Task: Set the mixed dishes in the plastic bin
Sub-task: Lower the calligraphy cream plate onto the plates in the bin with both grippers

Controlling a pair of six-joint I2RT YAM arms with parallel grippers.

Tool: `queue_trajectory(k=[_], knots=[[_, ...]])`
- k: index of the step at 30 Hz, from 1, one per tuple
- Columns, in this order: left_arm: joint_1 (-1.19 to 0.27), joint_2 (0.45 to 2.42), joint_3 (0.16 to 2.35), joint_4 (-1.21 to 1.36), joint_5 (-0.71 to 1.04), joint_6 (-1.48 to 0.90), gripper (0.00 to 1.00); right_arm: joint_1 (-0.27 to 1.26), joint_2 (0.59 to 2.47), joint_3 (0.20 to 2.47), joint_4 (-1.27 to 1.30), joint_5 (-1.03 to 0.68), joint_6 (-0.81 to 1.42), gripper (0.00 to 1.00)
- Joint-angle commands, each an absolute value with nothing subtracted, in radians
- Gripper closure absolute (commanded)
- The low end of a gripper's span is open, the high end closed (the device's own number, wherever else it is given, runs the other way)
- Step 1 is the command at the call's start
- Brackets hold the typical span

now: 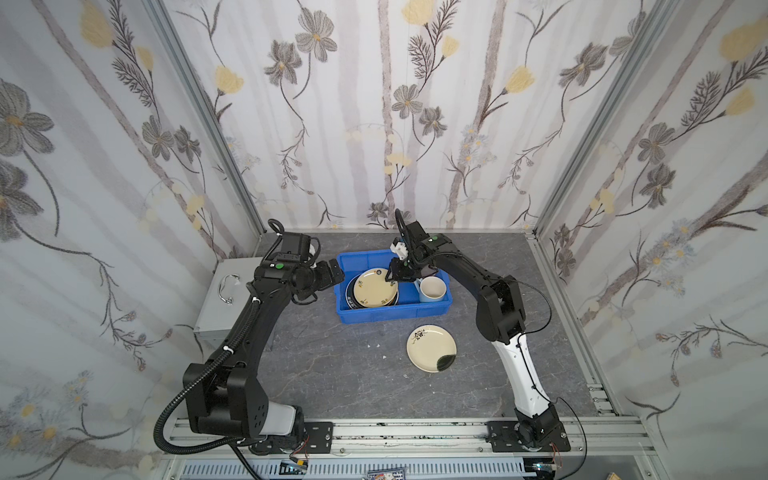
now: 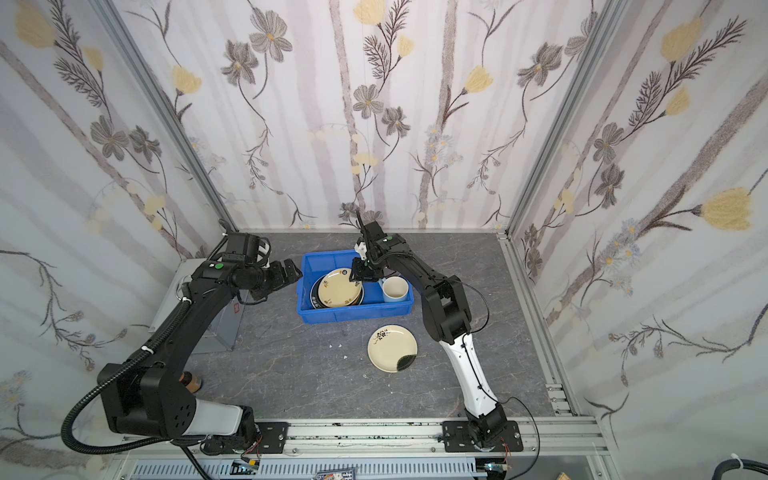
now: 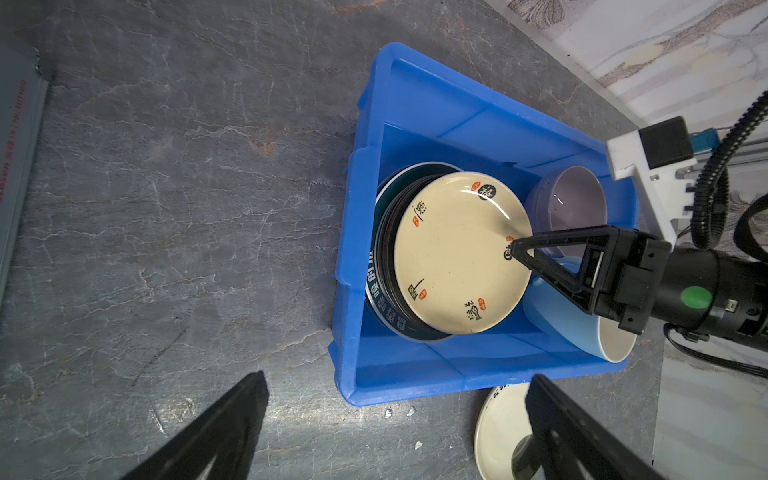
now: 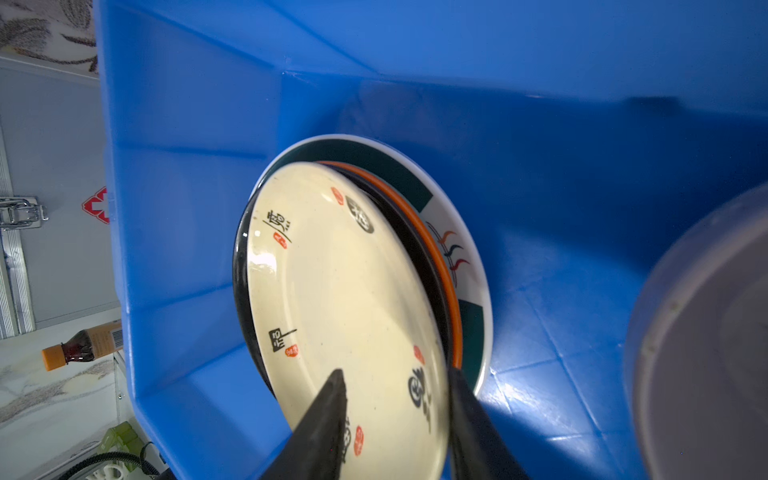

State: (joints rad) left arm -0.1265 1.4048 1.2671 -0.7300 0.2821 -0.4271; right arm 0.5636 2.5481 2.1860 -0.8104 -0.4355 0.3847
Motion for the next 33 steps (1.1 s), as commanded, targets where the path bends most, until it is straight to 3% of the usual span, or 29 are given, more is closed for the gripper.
queue_trajectory(k=[1, 9, 22, 27, 33], knots=[[-0.125, 1.384, 1.25, -0.728, 0.292, -0.44, 0.0, 0.571, 2.547, 2.196, -0.789, -0.451, 0.386, 0.46], [-0.126, 1.332, 1.203, -0.724, 0.288, -0.446, 0.0, 0.601, 2.556, 2.197, -0.792, -0.456, 0.384, 0.37], [-0.126, 1.28, 1.147, -0.721, 0.297, -0.455, 0.0, 0.602, 2.536, 2.198, -0.818, -0.396, 0.36, 0.35], [-0.126, 1.264, 1.132, -0.716, 0.295, -0.461, 0.0, 0.598, 2.526, 2.198, -0.854, -0.348, 0.345, 0.44], [-0.126, 1.263, 1.122, -0.716, 0.298, -0.47, 0.0, 0.596, 2.534, 2.198, -0.894, -0.333, 0.331, 0.62]])
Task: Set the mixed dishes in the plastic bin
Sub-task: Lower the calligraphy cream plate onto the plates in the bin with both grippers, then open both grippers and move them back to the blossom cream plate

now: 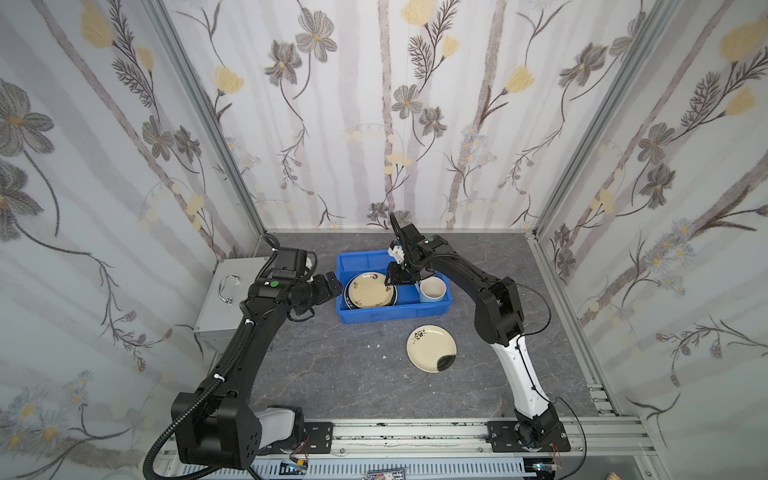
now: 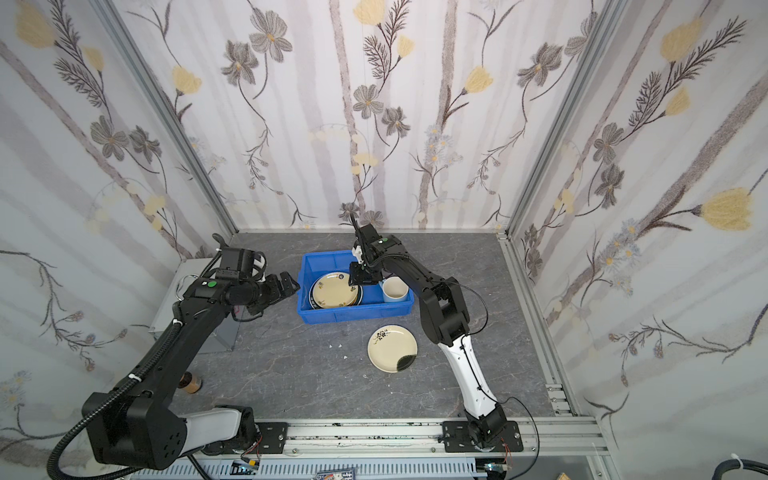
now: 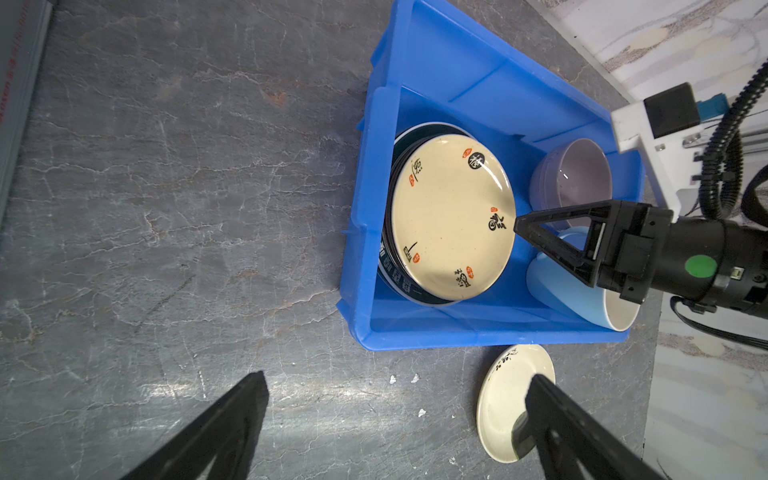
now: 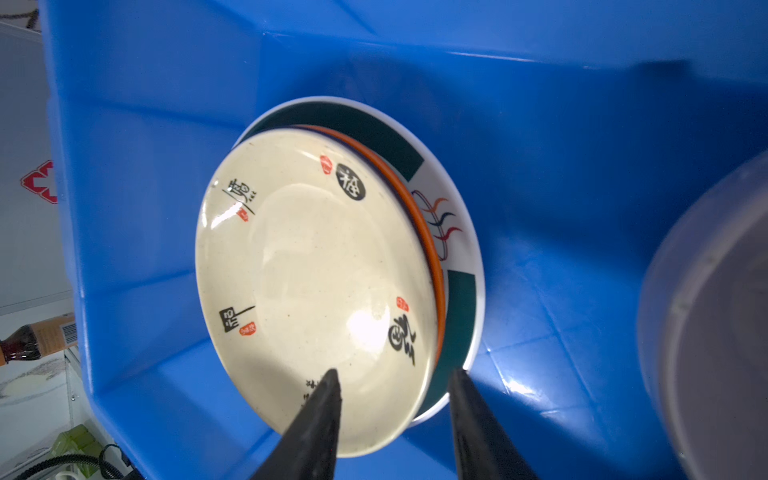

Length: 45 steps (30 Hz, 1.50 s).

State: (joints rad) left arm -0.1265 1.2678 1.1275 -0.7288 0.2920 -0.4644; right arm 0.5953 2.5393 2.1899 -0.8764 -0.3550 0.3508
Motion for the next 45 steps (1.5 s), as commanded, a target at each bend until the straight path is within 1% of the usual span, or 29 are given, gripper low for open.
queue_trajectory(k=[1, 4, 7, 12, 20, 21, 25, 30, 33, 35, 39, 42, 45], knots=[[-0.126, 1.264, 1.119, -0.715, 0.299, -0.471, 0.0, 0.598, 2.533, 2.194, -0.898, -0.328, 0.327, 0.65], [-0.126, 1.238, 1.111, -0.719, 0.301, -0.472, 0.0, 0.597, 2.535, 2.192, -0.907, -0.322, 0.321, 0.72], [-0.126, 1.235, 1.105, -0.722, 0.302, -0.474, 0.0, 0.597, 2.546, 2.192, -0.905, -0.335, 0.319, 0.76], [-0.126, 1.238, 1.107, -0.722, 0.299, -0.474, 0.0, 0.6, 2.557, 2.192, -0.883, -0.362, 0.327, 0.76], [-0.125, 1.256, 1.145, -0.734, 0.297, -0.457, 0.0, 0.599, 2.568, 2.194, -0.834, -0.409, 0.356, 0.75], [-0.126, 1.282, 1.149, -0.734, 0.298, -0.456, 0.0, 0.6, 2.565, 2.194, -0.826, -0.413, 0.356, 0.75], [-0.126, 1.306, 1.169, -0.736, 0.305, -0.449, 0.0, 0.597, 2.561, 2.195, -0.819, -0.405, 0.362, 0.7], [-0.126, 1.321, 1.184, -0.732, 0.321, -0.446, 0.0, 0.595, 2.548, 2.195, -0.828, -0.405, 0.352, 0.59], [-0.126, 1.326, 1.18, -0.728, 0.328, -0.448, 0.0, 0.595, 2.499, 2.194, -0.831, -0.412, 0.328, 0.51], [-0.127, 1.324, 1.174, -0.722, 0.33, -0.455, 0.0, 0.594, 2.444, 2.194, -0.827, -0.423, 0.309, 0.47], [-0.148, 1.317, 1.153, -0.705, 0.35, -0.483, 0.0, 0.587, 2.325, 2.172, -0.846, -0.396, 0.295, 0.47], [-0.203, 1.298, 1.127, -0.685, 0.342, -0.504, 0.0, 0.588, 2.189, 2.044, -0.836, -0.352, 0.293, 0.47], [-0.28, 1.279, 1.095, -0.672, 0.313, -0.53, 0.0, 0.588, 2.01, 1.807, -0.767, -0.326, 0.308, 0.47]])
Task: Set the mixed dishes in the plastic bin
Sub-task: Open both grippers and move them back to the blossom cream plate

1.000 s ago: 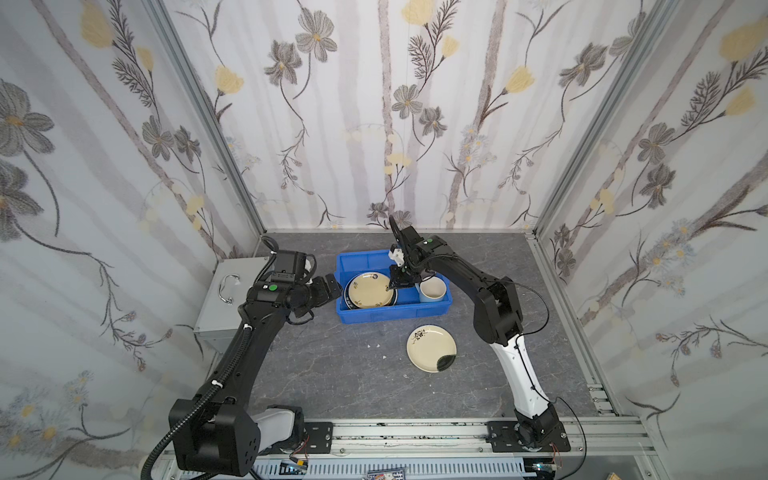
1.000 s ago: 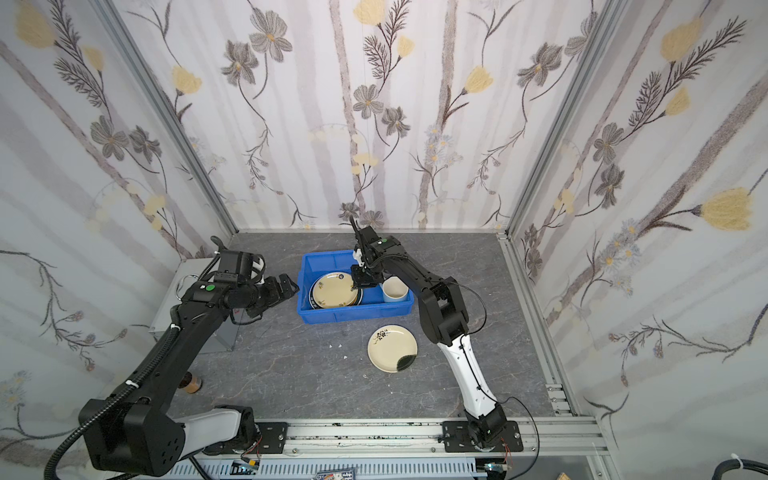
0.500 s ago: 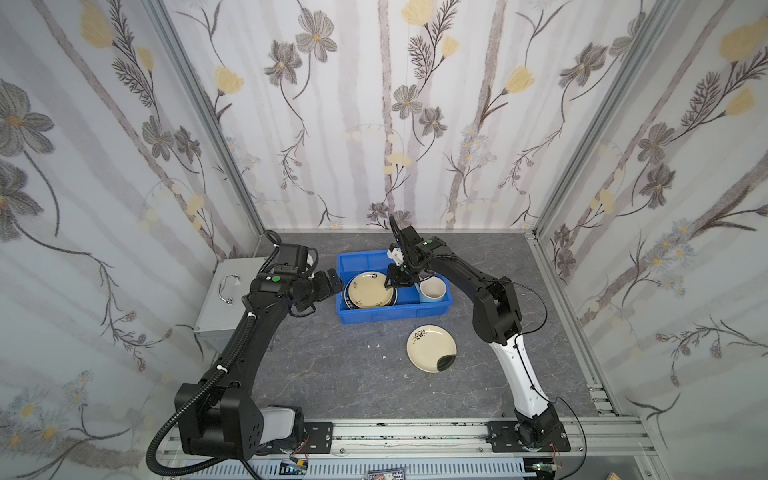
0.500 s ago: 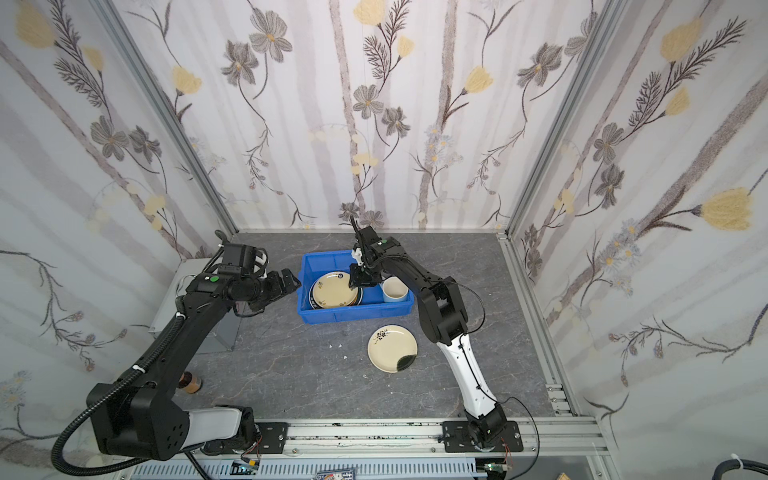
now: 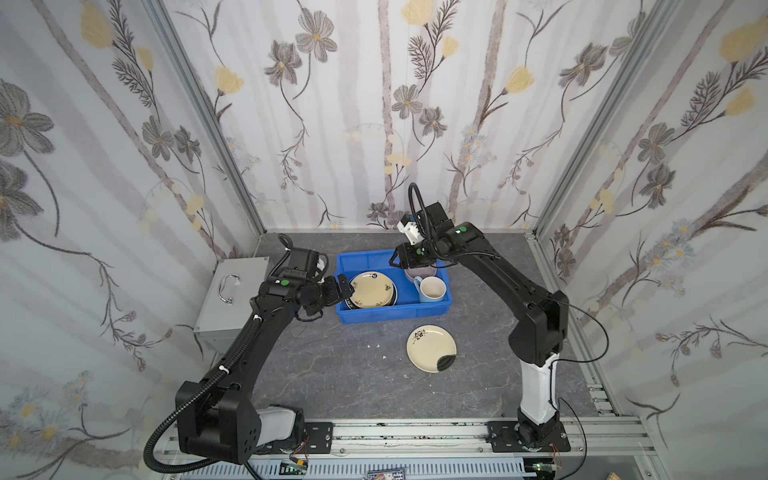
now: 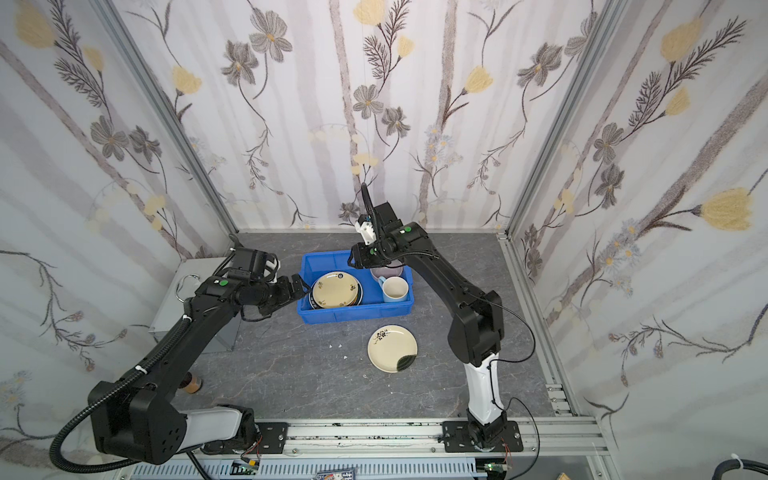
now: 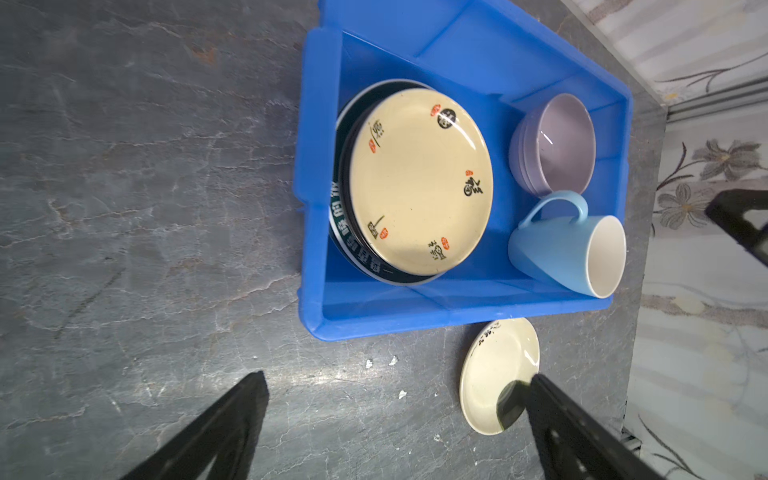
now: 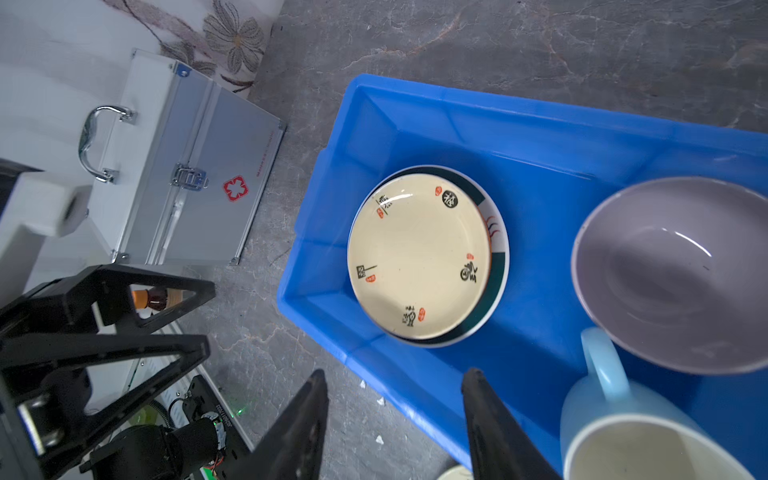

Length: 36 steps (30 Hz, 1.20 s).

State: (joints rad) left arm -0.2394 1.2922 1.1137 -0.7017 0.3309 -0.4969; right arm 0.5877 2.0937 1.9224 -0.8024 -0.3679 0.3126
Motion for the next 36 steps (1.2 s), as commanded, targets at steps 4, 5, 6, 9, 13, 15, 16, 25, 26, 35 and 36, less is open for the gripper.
queue_trajectory(k=[4, 5, 6, 9, 13, 15, 16, 25, 26, 35, 36], knots=[[-0.402, 1.264, 1.049, -0.654, 0.27, -0.581, 0.02, 0.585, 1.76, 1.455, -0.656, -0.303, 0.365, 0.48], [-0.436, 1.264, 1.035, -0.648, 0.257, -0.597, 0.03, 0.585, 1.701, 1.371, -0.633, -0.298, 0.381, 0.49], [-0.467, 1.237, 1.023, -0.643, 0.248, -0.612, 0.03, 0.586, 1.651, 1.297, -0.615, -0.293, 0.397, 0.49], [-0.567, 1.232, 0.978, -0.617, 0.223, -0.668, 0.05, 0.586, 1.486, 1.088, -0.566, -0.288, 0.45, 0.5], [-0.706, 1.247, 0.938, -0.584, 0.151, -0.733, 0.05, 0.585, 1.309, 0.862, -0.53, -0.273, 0.51, 0.49], [-0.767, 1.256, 0.929, -0.561, 0.128, -0.759, 0.05, 0.586, 1.245, 0.777, -0.518, -0.271, 0.529, 0.49], [-0.796, 1.29, 0.929, -0.548, 0.114, -0.77, 0.05, 0.585, 1.219, 0.729, -0.513, -0.273, 0.539, 0.49], [-0.924, 1.524, 0.982, -0.427, 0.139, -0.782, 0.07, 0.574, 1.136, 0.474, -0.382, -0.253, 0.604, 0.5], [-0.924, 1.549, 0.988, -0.417, 0.144, -0.776, 0.08, 0.569, 1.141, 0.45, -0.358, -0.255, 0.612, 0.5], [-0.925, 1.738, 1.15, -0.461, 0.175, -0.678, 0.24, 0.504, 1.219, 0.411, -0.278, -0.287, 0.593, 0.52], [-0.924, 1.755, 1.167, -0.466, 0.181, -0.67, 0.27, 0.493, 1.226, 0.416, -0.274, -0.295, 0.591, 0.52]])
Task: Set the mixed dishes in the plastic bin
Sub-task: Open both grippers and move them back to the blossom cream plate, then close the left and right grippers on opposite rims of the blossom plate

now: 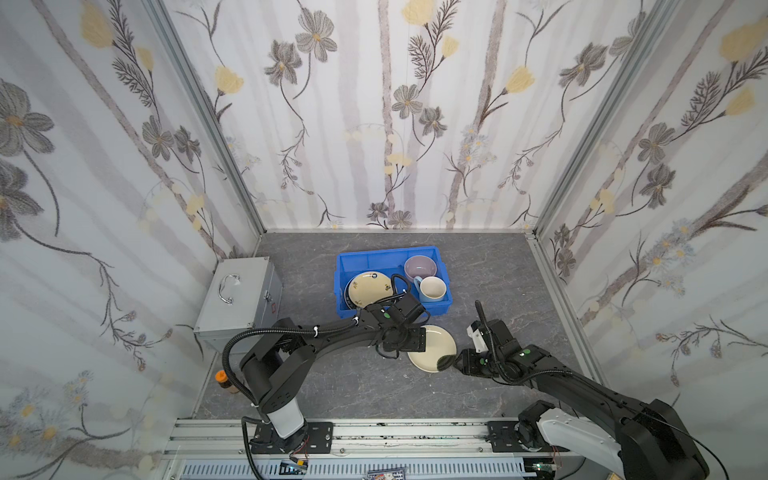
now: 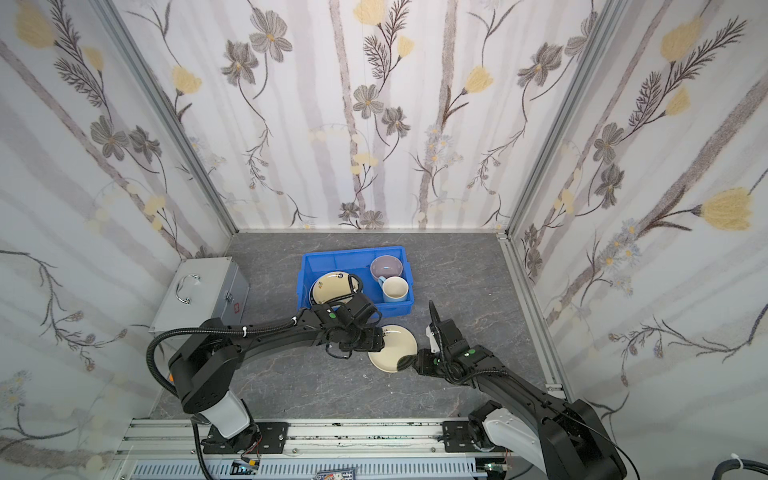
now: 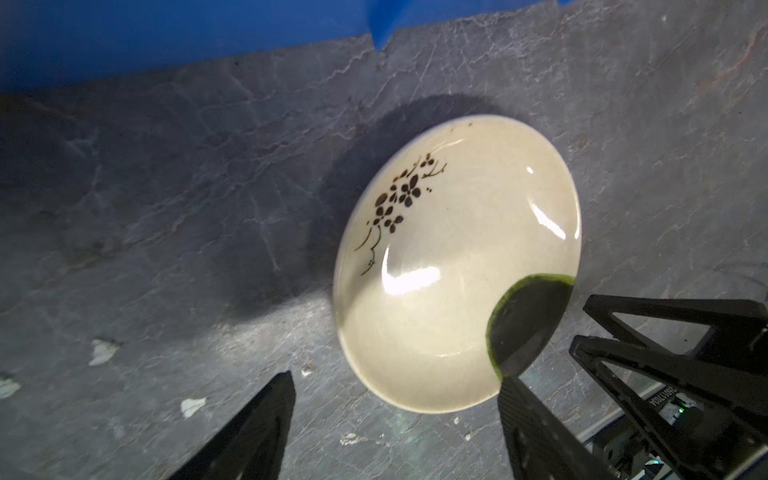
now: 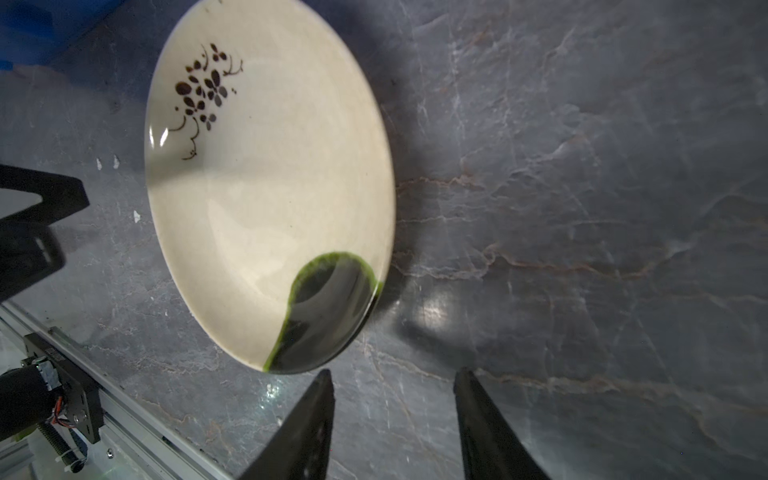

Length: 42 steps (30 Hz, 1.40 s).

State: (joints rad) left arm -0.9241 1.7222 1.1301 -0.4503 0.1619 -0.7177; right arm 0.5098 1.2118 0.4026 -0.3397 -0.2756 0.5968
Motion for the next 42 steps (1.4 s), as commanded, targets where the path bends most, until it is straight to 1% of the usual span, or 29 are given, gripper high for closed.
queue_trajectory(k=[1, 5, 22, 23, 26, 29, 31, 35, 37, 39, 42], knots=[[-0.924, 1.771, 1.179, -0.471, 0.188, -0.664, 0.29, 0.484, 1.232, 0.419, -0.269, -0.302, 0.59, 0.52], [-0.919, 1.814, 1.204, -0.489, 0.207, -0.639, 0.34, 0.463, 1.263, 0.436, -0.262, -0.325, 0.585, 0.52], [-0.881, 1.822, 1.164, -0.476, 0.211, -0.624, 0.36, 0.459, 1.42, 0.492, -0.214, -0.382, 0.557, 0.54], [-0.881, 1.824, 1.161, -0.468, 0.211, -0.626, 0.38, 0.458, 1.429, 0.495, -0.213, -0.382, 0.556, 0.55], [-0.881, 1.838, 1.17, -0.46, 0.213, -0.625, 0.5, 0.456, 1.451, 0.511, -0.212, -0.384, 0.549, 0.56], [-0.88, 1.863, 1.189, -0.46, 0.222, -0.618, 0.54, 0.452, 1.464, 0.52, -0.211, -0.386, 0.546, 0.56], [-0.881, 1.88, 1.198, -0.461, 0.228, -0.615, 0.6, 0.447, 1.471, 0.522, -0.211, -0.388, 0.541, 0.56], [-0.881, 1.896, 1.204, -0.454, 0.24, -0.616, 0.66, 0.438, 1.48, 0.516, -0.207, -0.392, 0.536, 0.57], [-0.881, 1.897, 1.2, -0.45, 0.242, -0.619, 0.68, 0.432, 1.479, 0.511, -0.2, -0.398, 0.537, 0.59], [-0.882, 1.895, 1.195, -0.446, 0.242, -0.621, 0.71, 0.428, 1.48, 0.505, -0.194, -0.409, 0.54, 0.63], [-0.881, 1.892, 1.184, -0.435, 0.25, -0.628, 0.72, 0.425, 1.479, 0.504, -0.188, -0.418, 0.539, 0.7]])
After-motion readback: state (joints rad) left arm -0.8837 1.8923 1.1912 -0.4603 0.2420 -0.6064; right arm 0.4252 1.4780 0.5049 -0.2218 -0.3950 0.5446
